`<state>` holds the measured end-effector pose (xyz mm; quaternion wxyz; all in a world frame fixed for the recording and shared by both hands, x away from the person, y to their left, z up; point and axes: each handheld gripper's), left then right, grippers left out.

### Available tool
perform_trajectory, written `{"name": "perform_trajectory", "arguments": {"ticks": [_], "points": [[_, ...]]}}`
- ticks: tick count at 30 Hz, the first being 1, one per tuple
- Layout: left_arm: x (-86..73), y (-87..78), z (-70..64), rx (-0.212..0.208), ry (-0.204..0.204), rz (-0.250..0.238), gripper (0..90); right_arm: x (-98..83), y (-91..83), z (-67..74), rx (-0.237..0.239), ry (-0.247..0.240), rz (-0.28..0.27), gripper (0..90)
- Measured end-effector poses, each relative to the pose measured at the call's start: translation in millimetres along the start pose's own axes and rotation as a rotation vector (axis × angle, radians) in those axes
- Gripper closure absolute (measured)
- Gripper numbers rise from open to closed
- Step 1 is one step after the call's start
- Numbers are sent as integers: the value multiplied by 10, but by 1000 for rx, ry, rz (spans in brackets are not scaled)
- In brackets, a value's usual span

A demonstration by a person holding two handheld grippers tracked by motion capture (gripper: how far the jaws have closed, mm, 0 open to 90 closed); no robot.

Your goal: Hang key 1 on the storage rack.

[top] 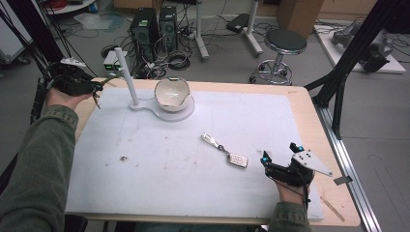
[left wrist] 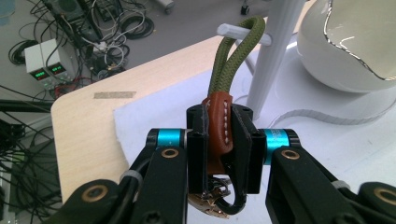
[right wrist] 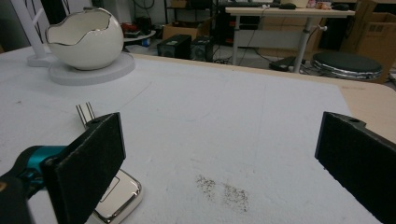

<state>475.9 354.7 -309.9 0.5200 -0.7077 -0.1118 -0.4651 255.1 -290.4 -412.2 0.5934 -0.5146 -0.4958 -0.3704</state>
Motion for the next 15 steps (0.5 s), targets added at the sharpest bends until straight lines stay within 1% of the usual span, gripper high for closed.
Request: {"name": "perform_trajectory", "arguments": {"ticks": [5,9,15], "points": [[2,55,-28,1,7,25,769,-2,4,-3,3,0,-3,5],[9,96,-54,-5,4,27,769,-2,4,-5,3,3,-2,5],[9,137,-80,3,4,44,769,-2,9,-3,5,3,-1,5]]}}
Point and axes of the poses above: each handheld gripper's, and its own axes: y roughly forward along the jaws, x roughly out of its top, z roughly to its left, and after that the axes turned 6 degrees about -x, right-handed
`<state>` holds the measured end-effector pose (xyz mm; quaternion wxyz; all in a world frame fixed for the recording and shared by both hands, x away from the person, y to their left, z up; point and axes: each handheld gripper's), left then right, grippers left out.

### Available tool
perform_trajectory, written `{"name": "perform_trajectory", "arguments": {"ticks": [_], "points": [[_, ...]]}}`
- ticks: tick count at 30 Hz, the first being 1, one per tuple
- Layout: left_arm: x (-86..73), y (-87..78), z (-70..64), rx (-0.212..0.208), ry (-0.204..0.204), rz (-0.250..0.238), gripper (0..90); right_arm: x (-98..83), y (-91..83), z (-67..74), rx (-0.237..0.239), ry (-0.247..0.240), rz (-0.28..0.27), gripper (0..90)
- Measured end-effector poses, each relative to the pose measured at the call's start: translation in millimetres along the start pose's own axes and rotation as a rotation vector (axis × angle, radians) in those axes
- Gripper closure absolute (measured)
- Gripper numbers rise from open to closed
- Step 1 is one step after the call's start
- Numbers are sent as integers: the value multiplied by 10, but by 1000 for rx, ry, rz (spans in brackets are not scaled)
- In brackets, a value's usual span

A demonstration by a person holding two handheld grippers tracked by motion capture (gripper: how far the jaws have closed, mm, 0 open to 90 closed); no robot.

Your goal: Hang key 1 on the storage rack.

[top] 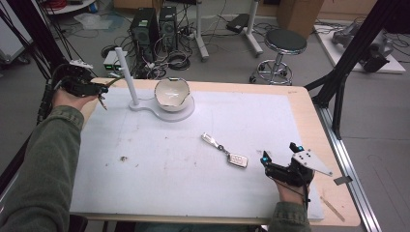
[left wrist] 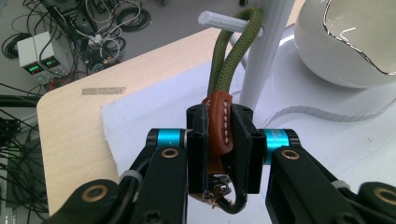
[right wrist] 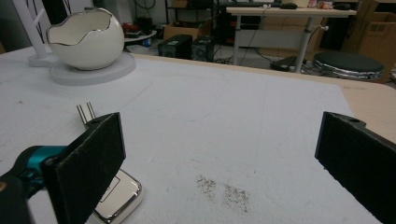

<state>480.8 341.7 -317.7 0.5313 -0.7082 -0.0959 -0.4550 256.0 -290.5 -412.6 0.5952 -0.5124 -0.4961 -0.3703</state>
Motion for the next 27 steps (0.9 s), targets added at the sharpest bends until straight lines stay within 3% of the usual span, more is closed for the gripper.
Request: {"name": "perform_trajectory", "arguments": {"ticks": [8,15,20,23,27], "points": [[2,73,-60,-6,11,42,762,2,7,-6,0,-3,-3,5],[-1,126,-94,-52,-6,65,748,2,7,1,7,5,3,5],[35,86,-112,-105,-46,14,586,2,6,-6,5,1,0,5],[29,95,-96,-180,-89,27,517,3,6,-6,6,6,1,5],[31,101,-127,-201,-86,27,439,4,14,-3,7,8,0,5]]}}
Point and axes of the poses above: each handheld gripper's, and its own axes: y roughly forward along the jaws, x roughly out of its top, z roughly to its left, and after that the axes turned 6 degrees about -x, right-handed
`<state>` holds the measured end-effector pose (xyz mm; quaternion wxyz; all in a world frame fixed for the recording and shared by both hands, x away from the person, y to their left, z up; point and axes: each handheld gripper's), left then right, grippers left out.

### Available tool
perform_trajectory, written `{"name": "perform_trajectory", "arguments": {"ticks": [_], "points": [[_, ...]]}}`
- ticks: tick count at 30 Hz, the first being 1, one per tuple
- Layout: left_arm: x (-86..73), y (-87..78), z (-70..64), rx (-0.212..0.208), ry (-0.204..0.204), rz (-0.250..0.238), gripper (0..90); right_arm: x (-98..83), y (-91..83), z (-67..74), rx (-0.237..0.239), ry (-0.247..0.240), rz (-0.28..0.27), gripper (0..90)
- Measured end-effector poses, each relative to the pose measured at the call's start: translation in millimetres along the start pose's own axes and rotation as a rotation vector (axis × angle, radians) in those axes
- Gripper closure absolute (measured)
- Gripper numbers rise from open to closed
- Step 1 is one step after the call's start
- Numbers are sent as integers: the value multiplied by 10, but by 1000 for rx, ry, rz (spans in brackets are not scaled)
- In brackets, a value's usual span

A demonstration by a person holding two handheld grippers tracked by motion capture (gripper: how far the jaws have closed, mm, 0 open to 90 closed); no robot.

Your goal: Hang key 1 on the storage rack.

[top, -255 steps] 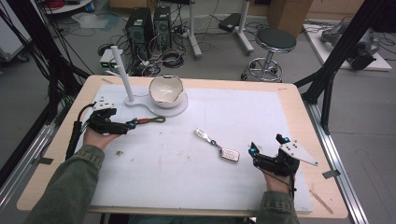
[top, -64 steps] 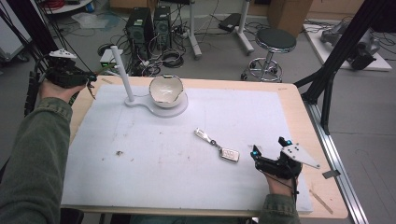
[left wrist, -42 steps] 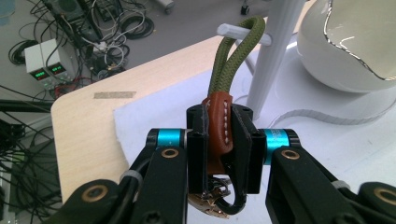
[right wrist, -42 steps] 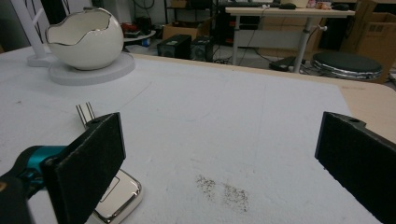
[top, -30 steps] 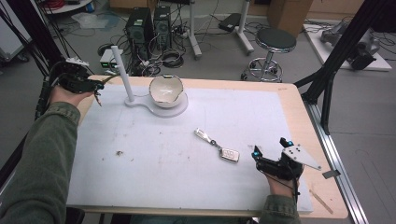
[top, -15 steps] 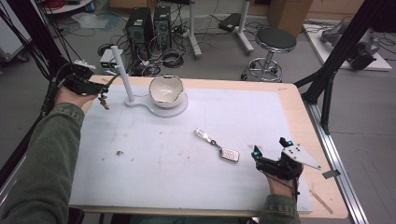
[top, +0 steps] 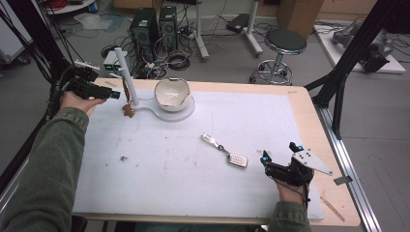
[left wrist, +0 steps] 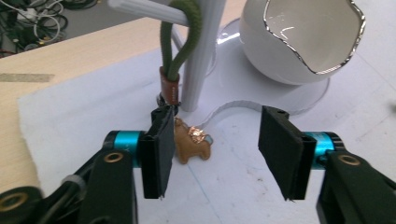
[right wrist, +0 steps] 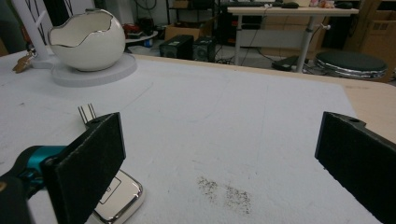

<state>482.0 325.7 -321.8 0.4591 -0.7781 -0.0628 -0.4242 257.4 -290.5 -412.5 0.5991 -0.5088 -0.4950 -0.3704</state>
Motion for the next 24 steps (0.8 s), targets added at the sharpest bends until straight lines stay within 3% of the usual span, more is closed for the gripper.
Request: {"name": "perform_trajectory", "arguments": {"ticks": [5,8,13,20,24], "points": [[11,32,-86,-47,7,6,367,2,0,-1,-1,0,0,5],[5,50,-153,-46,25,22,297,2,-3,-2,0,5,0,5],[-58,52,-206,-48,19,-10,232,3,-2,-4,0,3,-3,5],[-207,86,-221,-31,5,6,154,4,5,-9,1,6,-2,5],[-244,99,-265,13,15,16,46,7,11,-3,3,7,-3,5]]}}
Point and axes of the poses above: each handheld gripper's, and its own axes: y roughly forward along the jaws, x roughly out of its top, z roughly to its left, and after that the axes turned 6 degrees about -x, right-handed
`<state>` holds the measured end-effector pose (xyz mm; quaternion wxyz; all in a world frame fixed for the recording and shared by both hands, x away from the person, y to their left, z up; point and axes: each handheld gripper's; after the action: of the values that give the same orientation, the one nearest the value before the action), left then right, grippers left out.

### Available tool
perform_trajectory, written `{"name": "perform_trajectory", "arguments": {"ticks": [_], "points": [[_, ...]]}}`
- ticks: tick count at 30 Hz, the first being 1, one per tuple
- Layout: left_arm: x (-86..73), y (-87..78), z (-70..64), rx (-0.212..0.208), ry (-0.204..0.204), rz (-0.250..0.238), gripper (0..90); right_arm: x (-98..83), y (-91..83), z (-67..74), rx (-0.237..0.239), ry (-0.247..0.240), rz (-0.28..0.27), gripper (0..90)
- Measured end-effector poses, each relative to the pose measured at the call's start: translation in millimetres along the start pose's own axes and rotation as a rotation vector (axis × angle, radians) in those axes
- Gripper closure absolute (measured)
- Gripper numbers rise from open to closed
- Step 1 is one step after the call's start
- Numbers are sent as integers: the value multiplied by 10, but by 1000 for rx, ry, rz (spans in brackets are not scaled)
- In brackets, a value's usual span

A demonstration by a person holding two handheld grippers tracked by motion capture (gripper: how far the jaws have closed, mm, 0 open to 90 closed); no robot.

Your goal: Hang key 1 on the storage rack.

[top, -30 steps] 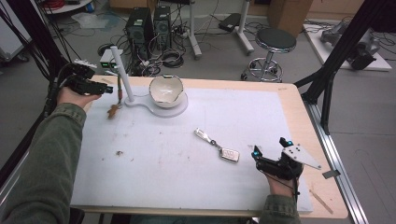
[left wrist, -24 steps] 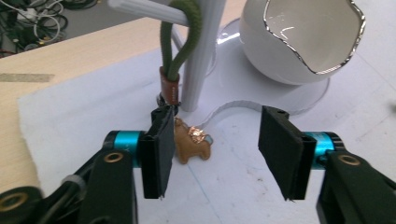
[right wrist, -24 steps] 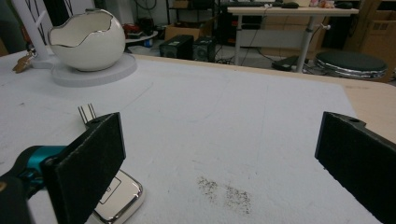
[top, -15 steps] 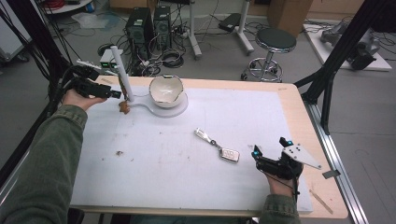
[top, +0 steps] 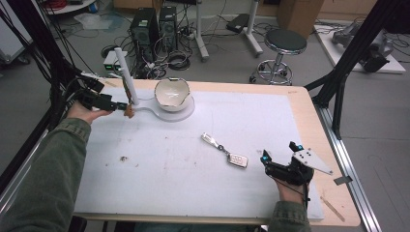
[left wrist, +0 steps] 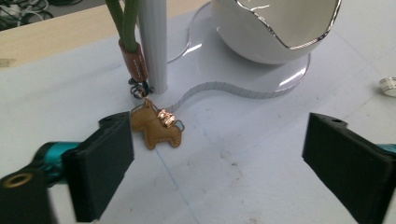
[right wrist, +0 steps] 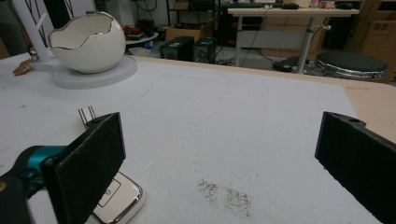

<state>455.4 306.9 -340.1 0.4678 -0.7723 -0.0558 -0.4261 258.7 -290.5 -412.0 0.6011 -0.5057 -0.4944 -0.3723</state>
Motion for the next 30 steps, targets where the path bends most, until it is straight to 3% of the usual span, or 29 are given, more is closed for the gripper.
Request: {"name": "perform_trajectory", "arguments": {"ticks": [9,19,23,27,30], "points": [[25,-79,-160,33,46,-26,16,2,-7,0,-1,-2,-1,5],[-84,-220,-347,34,73,-142,16,2,-14,0,-1,2,-5,5],[-161,-243,-396,39,79,-153,16,3,-11,-2,-1,1,-6,5],[-239,-235,-431,26,82,-162,17,3,-11,-1,-1,-1,-6,5],[-289,-225,-472,-14,87,-178,16,3,-13,3,1,2,0,5]]}}
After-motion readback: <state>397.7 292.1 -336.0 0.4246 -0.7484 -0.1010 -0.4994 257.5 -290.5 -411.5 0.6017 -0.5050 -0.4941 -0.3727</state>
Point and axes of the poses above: each handheld gripper's, and its own axes: y roughly forward along the jaws, x roughly out of its top, z roughly to its left, and after that the axes turned 6 degrees about -x, right-handed
